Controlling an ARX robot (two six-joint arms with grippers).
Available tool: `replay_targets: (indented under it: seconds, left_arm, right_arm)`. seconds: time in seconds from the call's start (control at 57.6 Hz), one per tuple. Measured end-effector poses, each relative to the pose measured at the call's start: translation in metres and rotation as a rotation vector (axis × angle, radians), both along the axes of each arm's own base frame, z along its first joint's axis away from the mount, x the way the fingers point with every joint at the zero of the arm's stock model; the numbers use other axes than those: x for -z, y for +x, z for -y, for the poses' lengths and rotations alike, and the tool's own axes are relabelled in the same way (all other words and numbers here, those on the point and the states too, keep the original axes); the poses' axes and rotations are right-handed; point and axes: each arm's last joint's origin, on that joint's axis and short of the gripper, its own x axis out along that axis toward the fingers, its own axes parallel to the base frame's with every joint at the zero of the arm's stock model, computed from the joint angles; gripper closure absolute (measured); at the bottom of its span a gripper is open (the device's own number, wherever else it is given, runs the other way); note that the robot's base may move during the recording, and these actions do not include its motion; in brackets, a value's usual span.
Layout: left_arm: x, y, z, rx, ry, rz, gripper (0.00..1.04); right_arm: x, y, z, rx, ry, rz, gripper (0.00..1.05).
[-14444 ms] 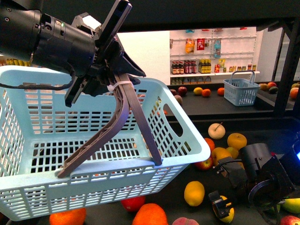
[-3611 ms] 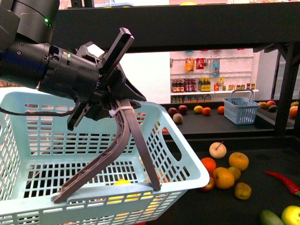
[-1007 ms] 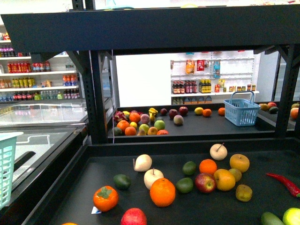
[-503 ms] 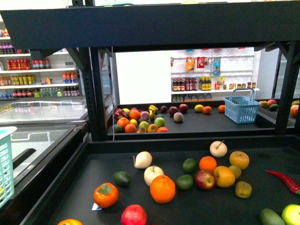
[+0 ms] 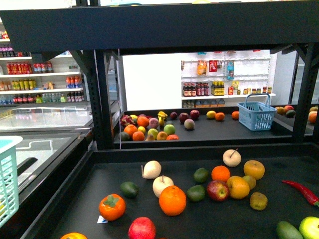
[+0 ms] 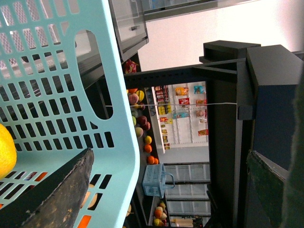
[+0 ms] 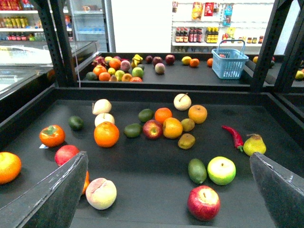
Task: Pick lemon from shelf
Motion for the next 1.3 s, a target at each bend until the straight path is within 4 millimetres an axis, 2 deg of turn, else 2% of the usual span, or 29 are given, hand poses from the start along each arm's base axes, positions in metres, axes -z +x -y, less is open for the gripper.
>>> replay_targets:
  seconds: [0.347, 0.625, 0.885, 1.302]
  left_arm:
    - [-0.005, 0.001, 0.004, 0.003, 0.009, -0.013, 0.07]
    - [-0.01, 0.017, 0.006, 0.045, 0.007, 0.05, 0.08]
    - [-0.028, 0.029, 0.016, 0.11, 0.007, 0.162, 0.08]
    - [-0.032, 0.026, 0.014, 0.109, -0.012, 0.137, 0.08]
  right_arm:
    - [0.0, 0.0, 0.0, 0.0, 0.0, 0.0, 0.02]
    - [0.0, 0.0, 0.0, 0.0, 0.0, 0.0, 0.02]
    - [0.0, 0.0, 0.0, 0.0, 0.0, 0.0, 0.02]
    - [0.0, 0.0, 0.0, 0.0, 0.0, 0.0, 0.02]
